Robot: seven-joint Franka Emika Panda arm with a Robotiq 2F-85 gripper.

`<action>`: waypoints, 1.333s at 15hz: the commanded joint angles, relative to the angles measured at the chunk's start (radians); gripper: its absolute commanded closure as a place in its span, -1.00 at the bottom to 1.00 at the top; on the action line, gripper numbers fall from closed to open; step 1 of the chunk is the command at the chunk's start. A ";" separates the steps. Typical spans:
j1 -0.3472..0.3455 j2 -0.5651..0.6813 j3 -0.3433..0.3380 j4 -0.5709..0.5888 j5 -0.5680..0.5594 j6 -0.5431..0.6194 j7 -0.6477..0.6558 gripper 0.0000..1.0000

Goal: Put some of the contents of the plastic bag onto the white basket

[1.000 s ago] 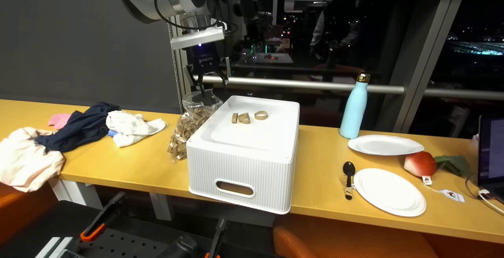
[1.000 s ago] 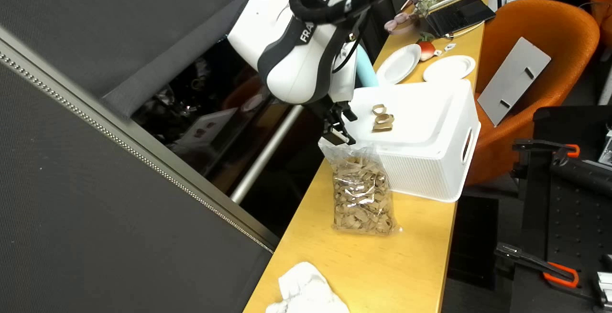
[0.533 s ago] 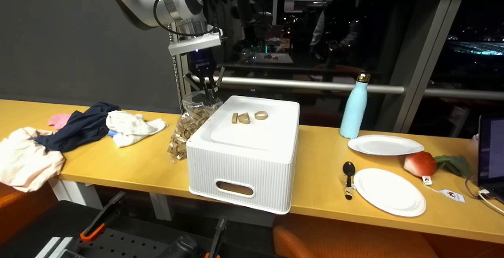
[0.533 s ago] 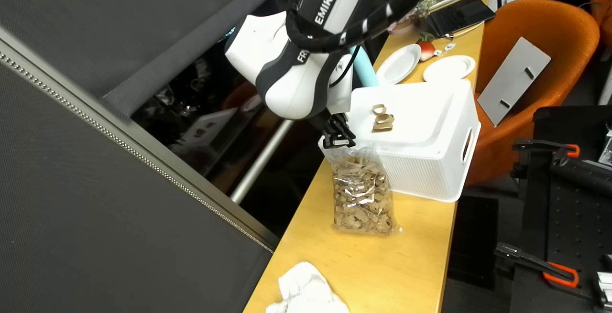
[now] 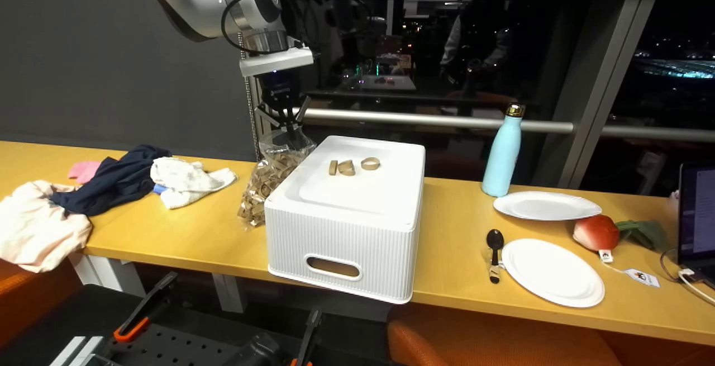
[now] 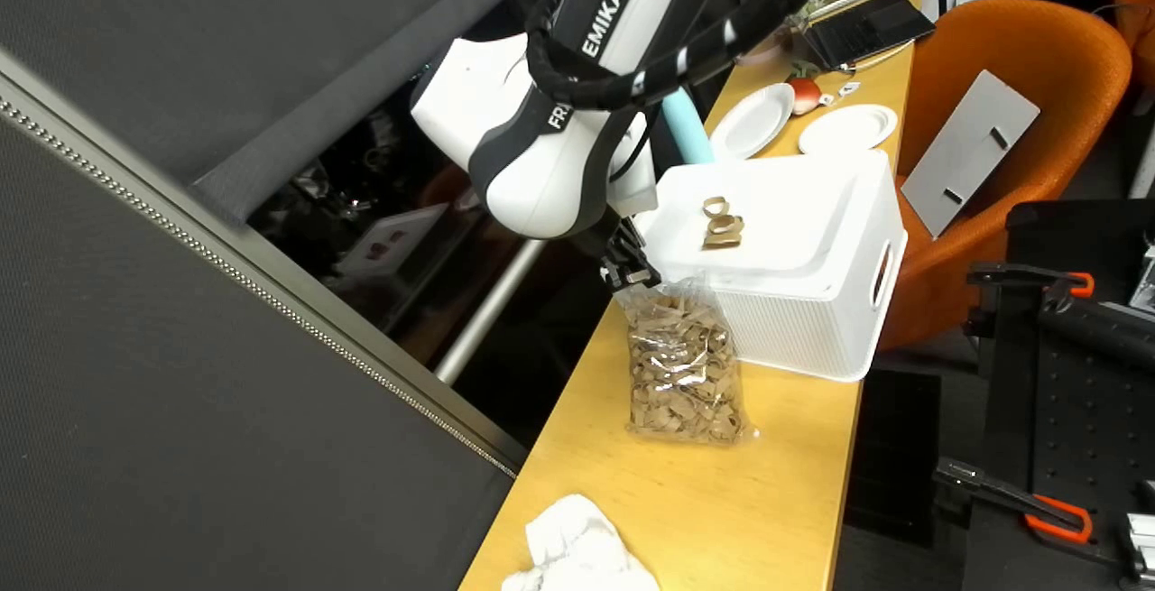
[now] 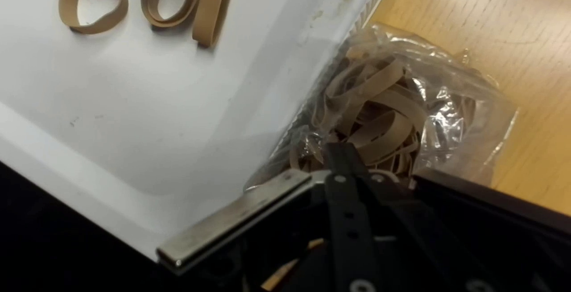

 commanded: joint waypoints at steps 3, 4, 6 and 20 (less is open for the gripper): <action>-0.047 0.028 0.021 0.031 0.017 -0.012 -0.139 1.00; -0.052 0.035 0.024 0.036 0.019 -0.017 -0.163 1.00; -0.059 0.042 0.028 0.031 0.011 -0.012 -0.211 1.00; -0.026 0.120 0.052 0.121 -0.012 -0.054 -0.300 1.00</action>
